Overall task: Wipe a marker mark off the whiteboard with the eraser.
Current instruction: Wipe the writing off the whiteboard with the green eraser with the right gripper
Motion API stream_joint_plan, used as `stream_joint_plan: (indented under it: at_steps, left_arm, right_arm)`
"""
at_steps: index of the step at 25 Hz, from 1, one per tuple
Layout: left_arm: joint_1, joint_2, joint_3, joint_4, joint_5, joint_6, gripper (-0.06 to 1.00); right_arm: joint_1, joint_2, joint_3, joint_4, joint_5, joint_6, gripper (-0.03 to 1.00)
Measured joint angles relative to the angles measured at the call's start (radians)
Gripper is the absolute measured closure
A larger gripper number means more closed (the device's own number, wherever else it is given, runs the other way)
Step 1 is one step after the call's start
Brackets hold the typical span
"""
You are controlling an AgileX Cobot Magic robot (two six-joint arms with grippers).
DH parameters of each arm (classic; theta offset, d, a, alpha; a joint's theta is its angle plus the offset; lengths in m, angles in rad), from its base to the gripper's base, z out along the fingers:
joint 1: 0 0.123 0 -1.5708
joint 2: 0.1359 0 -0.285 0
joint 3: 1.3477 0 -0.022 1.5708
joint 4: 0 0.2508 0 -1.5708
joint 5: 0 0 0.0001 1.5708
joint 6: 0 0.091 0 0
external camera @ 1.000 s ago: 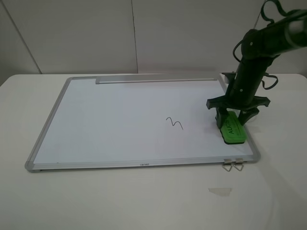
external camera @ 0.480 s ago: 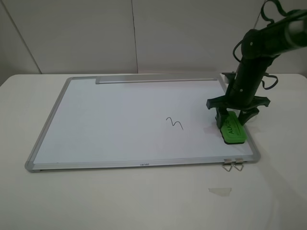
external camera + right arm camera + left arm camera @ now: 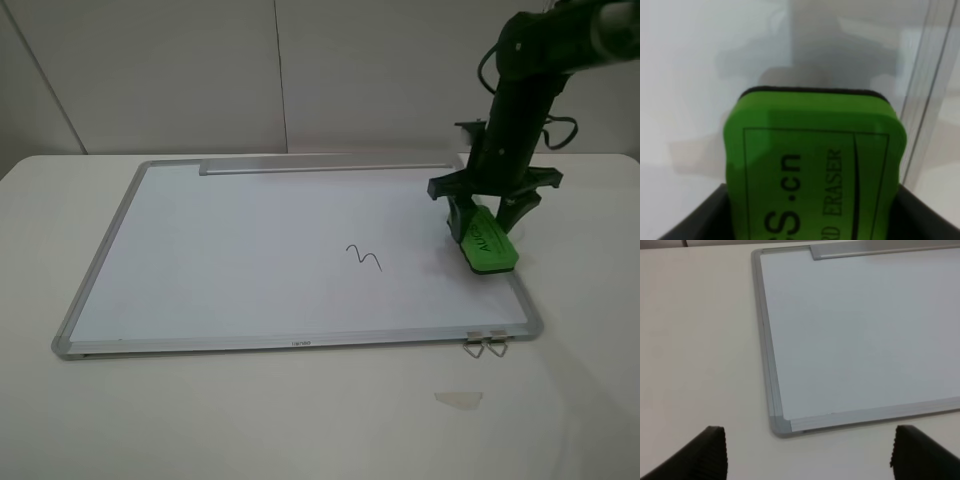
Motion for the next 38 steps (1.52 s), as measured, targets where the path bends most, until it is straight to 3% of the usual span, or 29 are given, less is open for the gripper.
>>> stream_joint_plan:
  at_steps: [8, 18, 27, 38]
  left_arm:
    - [0.000, 0.000, 0.000, 0.000, 0.000, 0.000, 0.26]
    - [0.000, 0.000, 0.000, 0.000, 0.000, 0.000, 0.26]
    - [0.000, 0.000, 0.000, 0.000, 0.000, 0.000, 0.26]
    - [0.000, 0.000, 0.000, 0.000, 0.000, 0.000, 0.26]
  right_arm:
    - [0.219, 0.000, -0.059, -0.026, -0.007, -0.001, 0.38]
    - [0.453, 0.018, -0.060, -0.044, -0.152, -0.010, 0.38]
    - [0.461, 0.154, -0.067, -0.104, -0.154, -0.065, 0.38]
    - [0.458, 0.177, -0.080, -0.076, -0.149, -0.117, 0.38]
